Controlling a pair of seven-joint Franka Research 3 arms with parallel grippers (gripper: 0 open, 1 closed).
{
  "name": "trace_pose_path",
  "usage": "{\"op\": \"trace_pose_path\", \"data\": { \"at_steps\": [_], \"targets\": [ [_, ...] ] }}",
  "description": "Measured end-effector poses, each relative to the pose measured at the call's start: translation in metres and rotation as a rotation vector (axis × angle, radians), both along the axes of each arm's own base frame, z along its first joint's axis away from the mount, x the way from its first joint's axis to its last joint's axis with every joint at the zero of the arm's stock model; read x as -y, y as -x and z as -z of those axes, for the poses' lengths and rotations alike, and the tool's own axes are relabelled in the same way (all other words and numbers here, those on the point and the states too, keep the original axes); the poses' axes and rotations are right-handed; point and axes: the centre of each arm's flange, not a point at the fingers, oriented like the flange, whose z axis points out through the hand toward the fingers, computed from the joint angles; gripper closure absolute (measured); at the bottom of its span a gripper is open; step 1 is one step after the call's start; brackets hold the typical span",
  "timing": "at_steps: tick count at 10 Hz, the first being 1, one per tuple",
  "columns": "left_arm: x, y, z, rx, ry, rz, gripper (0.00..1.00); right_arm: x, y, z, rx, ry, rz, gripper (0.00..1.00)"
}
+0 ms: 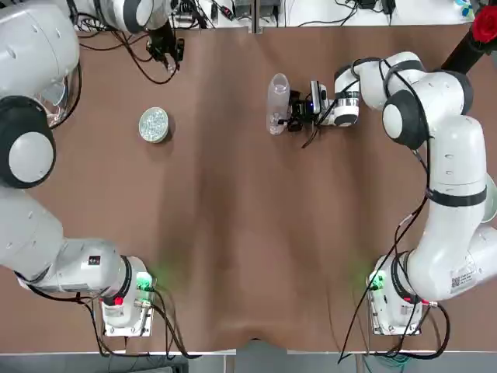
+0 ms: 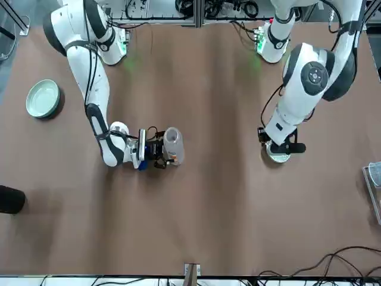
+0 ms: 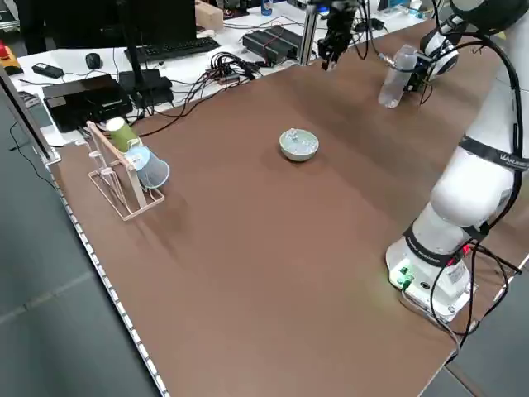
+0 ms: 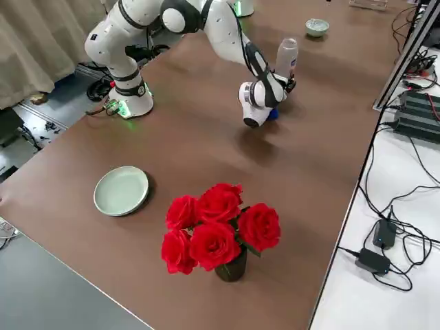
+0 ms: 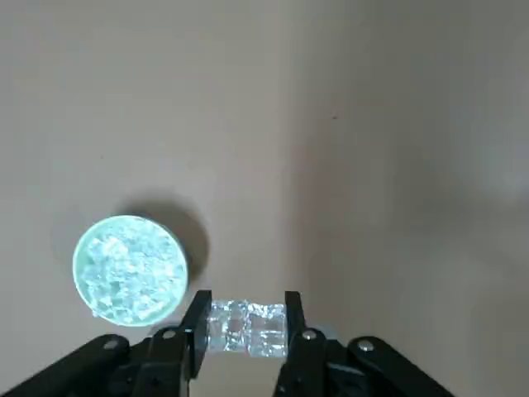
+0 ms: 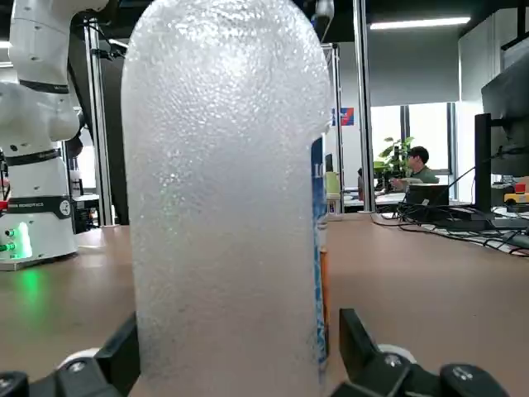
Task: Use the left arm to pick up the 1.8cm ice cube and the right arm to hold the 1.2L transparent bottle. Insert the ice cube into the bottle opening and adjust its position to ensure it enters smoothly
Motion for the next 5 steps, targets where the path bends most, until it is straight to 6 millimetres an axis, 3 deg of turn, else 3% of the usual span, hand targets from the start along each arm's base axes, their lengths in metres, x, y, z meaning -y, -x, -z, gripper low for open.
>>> {"op": "trace_pose_path", "data": {
  "at_steps": [2,5],
  "targets": [
    [0.054,0.007,-0.016,-0.011,0.022,-0.028,0.6,0.0,0.0,0.0,0.0,0.0,0.0,0.0],
    [0.134,0.025,-0.024,-0.017,0.064,-0.074,0.6,0.0,0.0,0.0,0.001,-0.001,-0.001,0.0]
  ]
}}
